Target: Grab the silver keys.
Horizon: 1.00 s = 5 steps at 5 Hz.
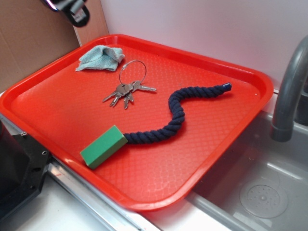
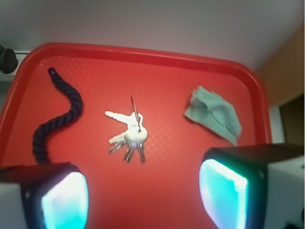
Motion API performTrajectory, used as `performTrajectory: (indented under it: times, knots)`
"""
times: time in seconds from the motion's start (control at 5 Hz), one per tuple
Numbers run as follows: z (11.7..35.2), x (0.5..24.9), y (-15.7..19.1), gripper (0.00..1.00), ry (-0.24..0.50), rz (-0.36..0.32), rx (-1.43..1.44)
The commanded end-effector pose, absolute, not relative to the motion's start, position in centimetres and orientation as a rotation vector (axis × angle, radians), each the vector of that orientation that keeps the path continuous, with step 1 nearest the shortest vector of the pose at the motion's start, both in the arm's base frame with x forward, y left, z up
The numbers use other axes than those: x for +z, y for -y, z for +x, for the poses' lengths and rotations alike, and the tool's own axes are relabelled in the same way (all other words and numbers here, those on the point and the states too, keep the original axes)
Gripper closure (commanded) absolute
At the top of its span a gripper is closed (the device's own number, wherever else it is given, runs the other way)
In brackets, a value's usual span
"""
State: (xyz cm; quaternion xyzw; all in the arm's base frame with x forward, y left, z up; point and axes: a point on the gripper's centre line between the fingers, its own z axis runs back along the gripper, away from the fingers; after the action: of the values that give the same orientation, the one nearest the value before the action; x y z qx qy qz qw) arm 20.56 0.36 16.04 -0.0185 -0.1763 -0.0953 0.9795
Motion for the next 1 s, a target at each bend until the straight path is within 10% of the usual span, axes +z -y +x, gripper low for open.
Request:
performTrajectory:
  times: [0.0, 0.6, 0.8]
  knots:
    - [23.7, 11.9, 0.4, 0.00, 0.287, 0.000, -0.251]
    - [28.1, 4.2, 2.9, 0.00, 0.161, -0.060, -0.391]
    - [29.4, 2.5, 3.5, 1.00, 0.113, -0.028, -0.409]
